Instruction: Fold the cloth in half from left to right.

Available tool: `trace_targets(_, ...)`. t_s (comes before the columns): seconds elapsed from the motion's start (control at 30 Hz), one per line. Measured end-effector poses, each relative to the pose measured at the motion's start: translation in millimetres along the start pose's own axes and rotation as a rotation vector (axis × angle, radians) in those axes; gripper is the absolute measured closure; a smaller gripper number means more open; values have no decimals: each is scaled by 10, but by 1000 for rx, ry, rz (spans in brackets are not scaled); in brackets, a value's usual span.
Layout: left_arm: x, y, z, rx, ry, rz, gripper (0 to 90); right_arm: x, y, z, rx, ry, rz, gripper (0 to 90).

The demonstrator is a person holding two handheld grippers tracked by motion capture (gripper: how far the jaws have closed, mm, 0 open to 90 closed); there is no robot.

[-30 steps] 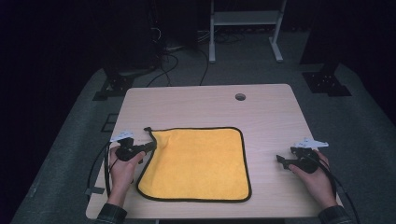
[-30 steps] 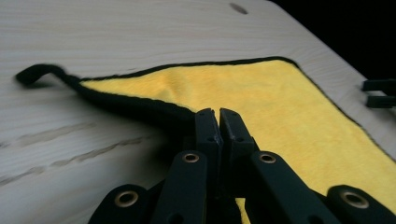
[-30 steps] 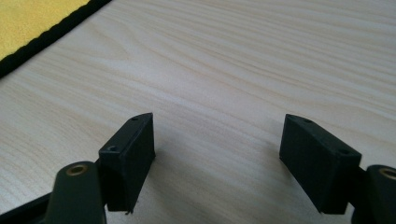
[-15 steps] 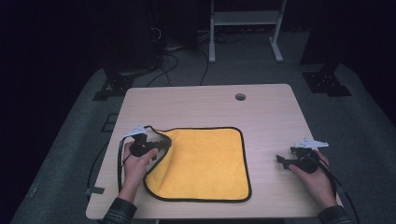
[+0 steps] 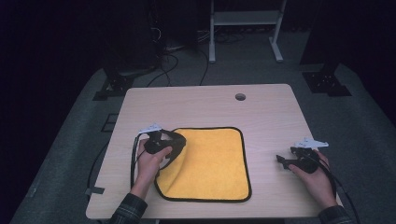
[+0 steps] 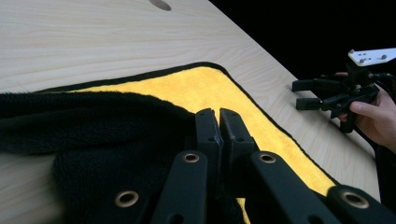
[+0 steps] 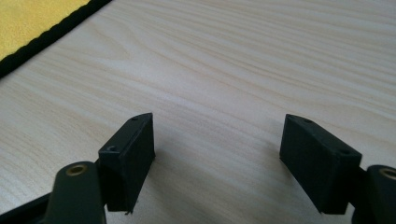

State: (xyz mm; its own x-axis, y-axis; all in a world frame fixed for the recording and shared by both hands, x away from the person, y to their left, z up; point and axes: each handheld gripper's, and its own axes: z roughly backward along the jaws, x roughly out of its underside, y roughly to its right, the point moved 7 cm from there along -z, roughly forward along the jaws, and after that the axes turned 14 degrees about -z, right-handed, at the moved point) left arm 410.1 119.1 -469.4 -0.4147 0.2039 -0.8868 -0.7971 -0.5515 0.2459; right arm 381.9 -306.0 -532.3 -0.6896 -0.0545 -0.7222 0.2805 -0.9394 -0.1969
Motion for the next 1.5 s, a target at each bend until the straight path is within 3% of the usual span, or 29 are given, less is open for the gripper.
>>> trace_targets(0.3,-43,137,-238,55,-18,-20,873,1,0,0,-1,-1,1,251)
trace_targets(0.63,-125,255,-442,81,-28,-59,873,1,-1,0,-1,-1,2,250)
trace_targets(1.13,-176,468,-801,100,-106,-166,873,2,-1,0,-2,-2,3,248)
trace_targets(1.5,-211,594,-1087,153,-136,-170,874,2,-2,1,-3,-2,4,247)
